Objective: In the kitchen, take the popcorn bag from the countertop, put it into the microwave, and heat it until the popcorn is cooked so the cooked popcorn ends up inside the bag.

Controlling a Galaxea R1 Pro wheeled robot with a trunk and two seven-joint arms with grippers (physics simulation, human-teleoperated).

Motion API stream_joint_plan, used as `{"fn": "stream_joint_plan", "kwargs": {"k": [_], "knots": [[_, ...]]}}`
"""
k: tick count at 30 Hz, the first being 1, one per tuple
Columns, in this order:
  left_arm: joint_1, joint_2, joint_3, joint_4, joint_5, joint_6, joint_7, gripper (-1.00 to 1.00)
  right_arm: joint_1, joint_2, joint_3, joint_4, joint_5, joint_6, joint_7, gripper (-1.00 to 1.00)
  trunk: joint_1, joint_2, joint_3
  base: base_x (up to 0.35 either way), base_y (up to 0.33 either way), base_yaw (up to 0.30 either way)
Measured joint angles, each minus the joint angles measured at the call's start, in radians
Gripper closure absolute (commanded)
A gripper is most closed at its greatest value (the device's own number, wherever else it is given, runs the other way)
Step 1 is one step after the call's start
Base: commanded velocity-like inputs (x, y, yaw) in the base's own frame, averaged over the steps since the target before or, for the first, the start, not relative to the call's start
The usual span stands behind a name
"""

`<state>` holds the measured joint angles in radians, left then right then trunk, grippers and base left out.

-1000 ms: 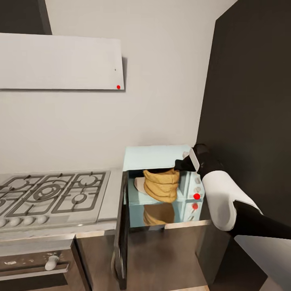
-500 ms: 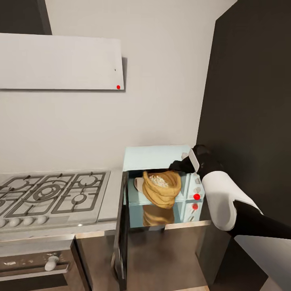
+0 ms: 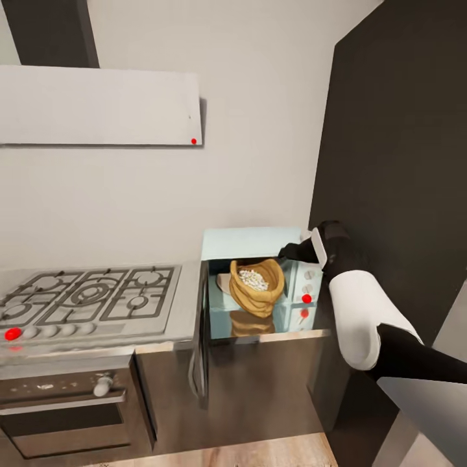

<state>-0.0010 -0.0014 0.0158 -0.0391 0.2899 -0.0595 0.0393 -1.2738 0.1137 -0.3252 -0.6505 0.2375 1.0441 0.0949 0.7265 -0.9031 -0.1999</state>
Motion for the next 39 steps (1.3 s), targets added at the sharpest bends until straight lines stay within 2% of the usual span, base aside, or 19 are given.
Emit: {"fn": "stream_joint_plan", "kwargs": {"k": [12, 14, 17, 20, 23, 24, 26, 27, 28, 29, 32, 33, 39], "knots": [[0.0, 0.003, 0.0, 0.0, 0.0, 0.0, 0.0, -1.0, 0.009, -0.011, 0.0, -0.011, 0.01, 0.0, 0.0, -1.0, 0.0, 0.0, 0.0, -0.298, 0.0, 0.0], [0.0, 0.003, 0.0, 0.0, 0.001, 0.0, 0.0, -1.0, 0.011, -0.023, 0.001, -0.011, 0.013, 0.0, 0.0, -1.0, 0.0, 0.0, 0.0, -0.162, 0.0, 0.0], [0.0, 0.003, 0.0, 0.0, 0.0, 0.0, 0.0, -1.0, 0.075, -0.044, 0.001, 0.0, 0.013, -0.022, -0.001, -1.0, 0.0, 0.0, 0.0, -0.087, 0.0, 0.0], [0.0, 0.003, 0.0, 0.0, 0.0, 0.0, 0.001, -1.0, 0.213, -0.043, 0.003, 0.004, 0.01, -0.25, 0.0, -1.0, -0.001, 0.0, 0.0, -0.015, 0.0, 0.0], [0.0, 0.003, 0.0, 0.0, 0.0, 0.0, 0.001, -1.0, 0.294, -0.039, 0.005, 0.005, 0.006, -0.377, 0.021, -1.0, -0.001, 0.0, 0.0, -0.002, 0.0, 0.0], [0.0, 0.003, -0.001, 0.0, 0.0, 0.0, 0.001, -1.0, 0.305, -0.037, 0.005, 0.006, 0.005, -0.389, 0.043, -1.0, -0.001, 0.0, 0.0, 0.0, 0.0, 0.0], [0.0, 0.003, -0.001, 0.0, 0.0, 0.0, 0.001, -1.0, 0.321, -0.037, 0.005, 0.02, 0.007, -0.414, 0.175, -1.0, -0.001, 0.0, 0.0, 0.0, 0.0, 0.0], [0.001, 0.003, -0.001, 0.0, 0.0, 0.0, 0.001, -1.0, 0.329, -0.037, 0.006, 0.042, 0.008, -0.463, 0.23, -1.0, -0.001, 0.0, 0.0, 0.0, 0.0, 0.0], [0.0, 0.003, -0.001, 0.0, 0.0, 0.0, 0.001, -1.0, 0.333, -0.037, 0.006, 0.061, 0.008, -0.528, 0.251, -1.0, -0.001, 0.0, 0.0, 0.0, 0.0, 0.0], [0.0, 0.003, -0.001, 0.0, 0.0, 0.0, 0.001, -1.0, 0.336, -0.036, 0.006, 0.075, 0.007, -0.575, 0.258, -1.0, -0.001, 0.0, 0.0, 0.0, 0.0, 0.0], [0.0, 0.003, -0.001, 0.0, 0.0, 0.0, 0.001, -1.0, 0.344, -0.037, 0.006, 0.2, 0.01, -0.808, 0.264, -1.0, -0.001, 0.0, 0.0, 0.0, 0.0, 0.0], [0.0, 0.003, 0.0, 0.0, 0.0, 0.0, 0.001, -1.0, 0.345, -0.036, 0.006, 0.271, 0.012, -0.959, 0.259, -1.0, -0.001, 0.0, 0.0, 0.0, 0.0, 0.0], [0.0, 0.003, 0.0, 0.0, 0.0, 0.0, 0.0, -1.0, 0.346, -0.035, 0.006, 0.433, 0.006, -1.227, 0.244, -1.0, -0.001, 0.0, 0.0, 0.0, 0.0, 0.0]]}}
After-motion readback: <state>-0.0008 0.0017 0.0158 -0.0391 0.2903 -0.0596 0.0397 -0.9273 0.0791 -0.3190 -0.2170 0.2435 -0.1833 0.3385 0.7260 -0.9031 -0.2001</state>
